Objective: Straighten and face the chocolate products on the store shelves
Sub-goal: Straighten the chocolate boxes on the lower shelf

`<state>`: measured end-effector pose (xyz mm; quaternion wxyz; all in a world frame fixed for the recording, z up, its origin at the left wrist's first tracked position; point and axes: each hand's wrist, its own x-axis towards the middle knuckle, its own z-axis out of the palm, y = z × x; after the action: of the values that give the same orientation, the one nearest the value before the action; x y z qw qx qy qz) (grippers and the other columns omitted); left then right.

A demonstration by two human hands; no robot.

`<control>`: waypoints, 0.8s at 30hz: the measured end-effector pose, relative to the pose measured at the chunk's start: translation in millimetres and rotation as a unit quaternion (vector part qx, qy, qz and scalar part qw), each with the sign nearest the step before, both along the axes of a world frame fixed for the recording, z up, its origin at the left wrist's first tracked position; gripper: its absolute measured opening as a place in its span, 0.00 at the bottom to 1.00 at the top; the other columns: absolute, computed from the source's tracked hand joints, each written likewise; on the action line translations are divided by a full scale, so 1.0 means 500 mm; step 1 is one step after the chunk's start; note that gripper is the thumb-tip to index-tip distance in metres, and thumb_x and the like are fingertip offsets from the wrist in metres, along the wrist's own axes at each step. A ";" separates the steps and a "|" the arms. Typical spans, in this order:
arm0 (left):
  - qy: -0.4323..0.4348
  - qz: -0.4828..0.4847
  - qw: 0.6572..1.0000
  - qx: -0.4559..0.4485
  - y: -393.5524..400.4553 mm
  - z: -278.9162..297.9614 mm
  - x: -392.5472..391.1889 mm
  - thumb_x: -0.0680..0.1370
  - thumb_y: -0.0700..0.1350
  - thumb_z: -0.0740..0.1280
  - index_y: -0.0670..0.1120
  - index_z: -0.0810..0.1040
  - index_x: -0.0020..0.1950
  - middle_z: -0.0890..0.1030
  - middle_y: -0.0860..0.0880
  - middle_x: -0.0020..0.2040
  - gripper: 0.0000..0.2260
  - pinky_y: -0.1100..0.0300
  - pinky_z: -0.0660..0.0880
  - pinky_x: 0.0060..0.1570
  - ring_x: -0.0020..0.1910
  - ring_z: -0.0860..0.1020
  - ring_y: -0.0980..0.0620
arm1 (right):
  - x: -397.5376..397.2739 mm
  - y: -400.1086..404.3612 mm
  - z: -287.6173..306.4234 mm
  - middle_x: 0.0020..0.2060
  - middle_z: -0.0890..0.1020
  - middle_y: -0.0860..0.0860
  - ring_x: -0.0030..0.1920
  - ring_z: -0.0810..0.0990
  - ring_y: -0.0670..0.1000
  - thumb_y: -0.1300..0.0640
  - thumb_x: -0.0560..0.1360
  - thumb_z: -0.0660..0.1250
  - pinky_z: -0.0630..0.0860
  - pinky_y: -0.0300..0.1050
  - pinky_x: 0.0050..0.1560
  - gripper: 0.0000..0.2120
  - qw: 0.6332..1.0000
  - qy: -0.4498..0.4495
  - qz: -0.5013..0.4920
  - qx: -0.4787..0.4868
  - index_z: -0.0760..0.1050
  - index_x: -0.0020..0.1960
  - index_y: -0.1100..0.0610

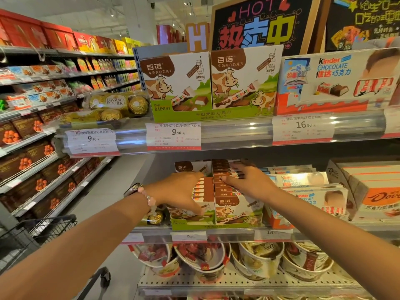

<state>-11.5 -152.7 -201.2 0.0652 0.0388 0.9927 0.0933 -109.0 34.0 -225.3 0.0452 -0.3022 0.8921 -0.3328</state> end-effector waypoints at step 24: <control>-0.046 0.018 0.996 0.073 0.009 0.013 -0.035 0.63 0.69 0.69 0.70 0.70 0.50 0.75 0.66 0.50 0.18 0.68 0.69 0.48 0.56 0.75 0.60 | 0.011 -0.004 0.005 0.67 0.71 0.55 0.66 0.69 0.59 0.35 0.75 0.56 0.71 0.53 0.63 0.28 0.991 0.074 -0.032 0.106 0.64 0.69 0.48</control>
<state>-29.1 -148.4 -194.7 0.1066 0.0216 0.9797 0.1683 -103.7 31.9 -222.6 0.0000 -0.2909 0.9324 -0.2145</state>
